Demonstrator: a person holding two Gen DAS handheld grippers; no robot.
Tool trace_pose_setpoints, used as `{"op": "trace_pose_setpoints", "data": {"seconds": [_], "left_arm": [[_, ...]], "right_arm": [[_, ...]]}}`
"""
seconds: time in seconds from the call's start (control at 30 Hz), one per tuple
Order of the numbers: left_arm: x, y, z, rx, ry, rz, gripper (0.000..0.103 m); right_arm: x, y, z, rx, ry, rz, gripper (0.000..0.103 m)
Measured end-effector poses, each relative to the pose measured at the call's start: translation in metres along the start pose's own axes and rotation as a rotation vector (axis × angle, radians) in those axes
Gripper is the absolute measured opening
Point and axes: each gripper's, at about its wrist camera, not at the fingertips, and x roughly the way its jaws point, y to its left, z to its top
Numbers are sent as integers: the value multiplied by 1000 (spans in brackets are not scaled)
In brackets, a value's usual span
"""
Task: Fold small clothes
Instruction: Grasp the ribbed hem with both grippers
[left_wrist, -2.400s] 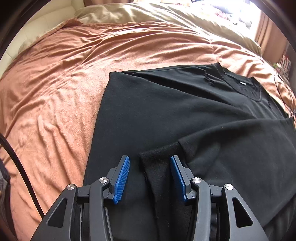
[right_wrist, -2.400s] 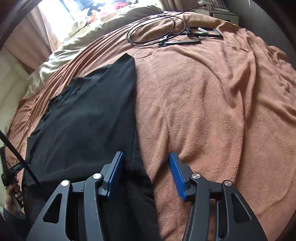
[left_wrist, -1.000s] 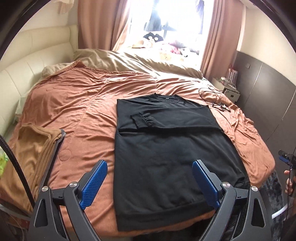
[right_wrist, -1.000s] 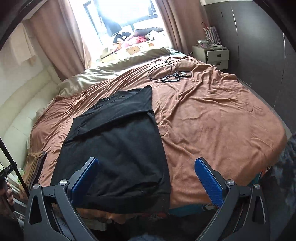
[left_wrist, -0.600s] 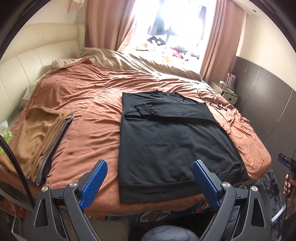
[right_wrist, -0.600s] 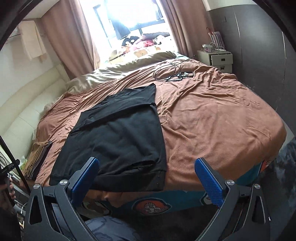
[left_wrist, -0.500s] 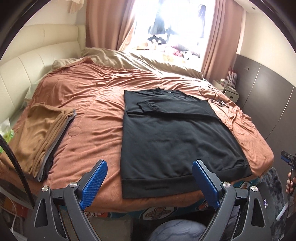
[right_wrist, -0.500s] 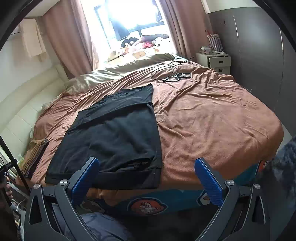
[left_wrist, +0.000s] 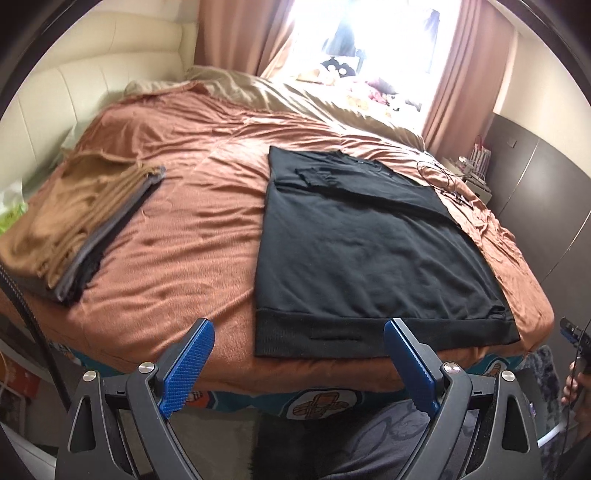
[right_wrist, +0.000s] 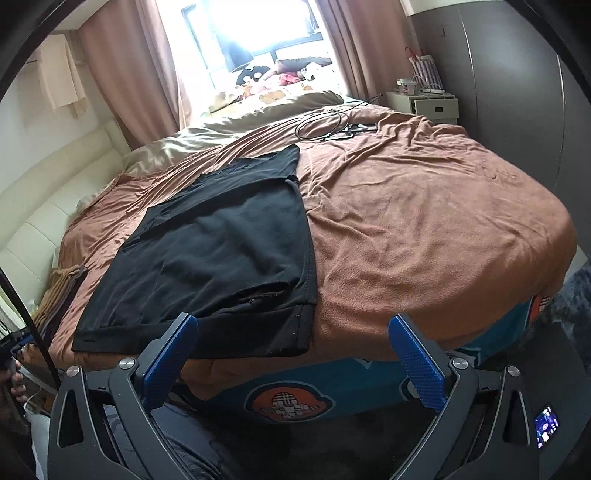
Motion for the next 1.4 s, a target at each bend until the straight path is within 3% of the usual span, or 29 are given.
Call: {"op": "trace_pose_setpoints", "data": {"seconds": [0.1, 0.13, 0.37, 0.57, 0.7, 0.83, 1.03, 1.4], "left_arm": [[15, 7, -4, 11, 5, 9, 91], [22, 9, -6, 10, 10, 10, 89], [71, 35, -10, -69, 85, -3, 59], [103, 51, -10, -119, 143, -17, 49], [116, 59, -11, -174, 172, -57, 36], [123, 54, -10, -180, 181, -111, 35], [141, 50, 0, -198, 198, -126, 34], [146, 53, -1, -264, 218, -159, 29]], "right_arm": [[18, -3, -3, 3, 23, 7, 98], [27, -5, -4, 9, 43, 11, 92], [79, -15, -3, 60, 142, 30, 61], [112, -19, 3, 80, 182, 27, 55], [124, -17, 7, 88, 181, 38, 50], [135, -14, 9, 96, 184, 51, 45], [149, -21, 11, 157, 184, 71, 35], [143, -36, 1, 236, 166, 149, 35]]}}
